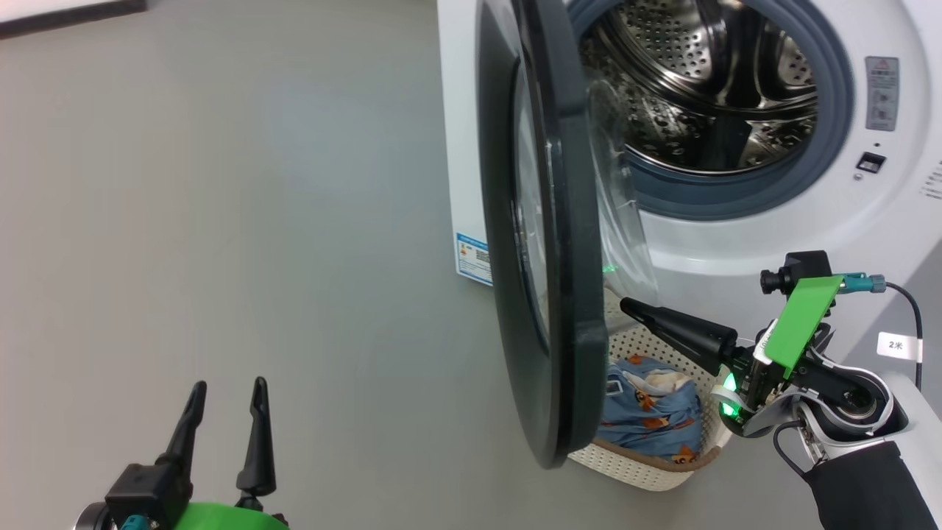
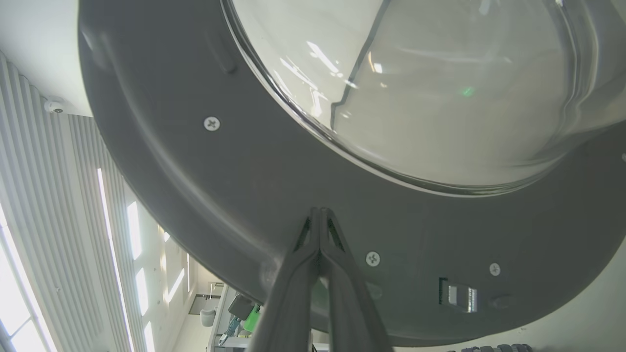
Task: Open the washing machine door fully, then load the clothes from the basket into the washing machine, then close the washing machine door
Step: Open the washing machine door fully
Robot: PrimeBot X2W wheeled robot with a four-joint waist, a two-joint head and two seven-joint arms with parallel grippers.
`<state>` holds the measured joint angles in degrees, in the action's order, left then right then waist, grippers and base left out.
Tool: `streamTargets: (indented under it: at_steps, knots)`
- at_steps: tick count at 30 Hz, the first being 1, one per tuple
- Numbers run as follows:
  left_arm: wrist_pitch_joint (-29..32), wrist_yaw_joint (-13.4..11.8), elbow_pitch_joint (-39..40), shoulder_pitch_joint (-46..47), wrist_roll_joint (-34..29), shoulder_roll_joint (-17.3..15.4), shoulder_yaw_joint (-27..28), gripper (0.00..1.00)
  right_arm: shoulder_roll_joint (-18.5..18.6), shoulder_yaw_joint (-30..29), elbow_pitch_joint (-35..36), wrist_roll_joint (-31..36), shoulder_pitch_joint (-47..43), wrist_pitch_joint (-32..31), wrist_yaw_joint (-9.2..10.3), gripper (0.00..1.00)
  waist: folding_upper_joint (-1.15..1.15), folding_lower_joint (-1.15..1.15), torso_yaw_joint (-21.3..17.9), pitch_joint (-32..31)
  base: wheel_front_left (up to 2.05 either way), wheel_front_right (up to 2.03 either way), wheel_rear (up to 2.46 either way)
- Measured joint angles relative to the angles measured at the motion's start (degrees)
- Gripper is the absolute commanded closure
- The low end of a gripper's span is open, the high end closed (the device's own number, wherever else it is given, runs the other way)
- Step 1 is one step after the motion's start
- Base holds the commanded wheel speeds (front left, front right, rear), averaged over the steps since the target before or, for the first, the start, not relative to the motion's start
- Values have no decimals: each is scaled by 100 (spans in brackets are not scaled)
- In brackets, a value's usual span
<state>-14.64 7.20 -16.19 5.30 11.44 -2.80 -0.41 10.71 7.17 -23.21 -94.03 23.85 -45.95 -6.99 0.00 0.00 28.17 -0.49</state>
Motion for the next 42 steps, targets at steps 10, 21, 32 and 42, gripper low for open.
streamTargets:
  at_steps: [10, 21, 32, 42]
  knots:
    - [0, 0, 71, 1, 9, -5, -25, 0, -16, -182, 639, 285, -236, 305, 0, 0, 0, 0, -486, -57, 0, 0, 0]
    - [0, 0, 141, 1, 10, -19, -20, 0, 213, 25, 1803, 1304, -576, 1562, 0, 0, 0, 0, -1155, -86, 0, 0, 0]
    - [0, 0, 147, -2, 70, -23, -65, 0, 1178, 1229, 2317, 2323, -873, 4187, 0, 0, 0, 0, -1828, -146, 0, 0, 0]
    - [0, 0, 165, -112, 110, -24, -55, 0, 1915, 1801, 1746, 3545, -1062, 6010, -5, 0, 0, 0, -2327, -240, 0, 0, 0]
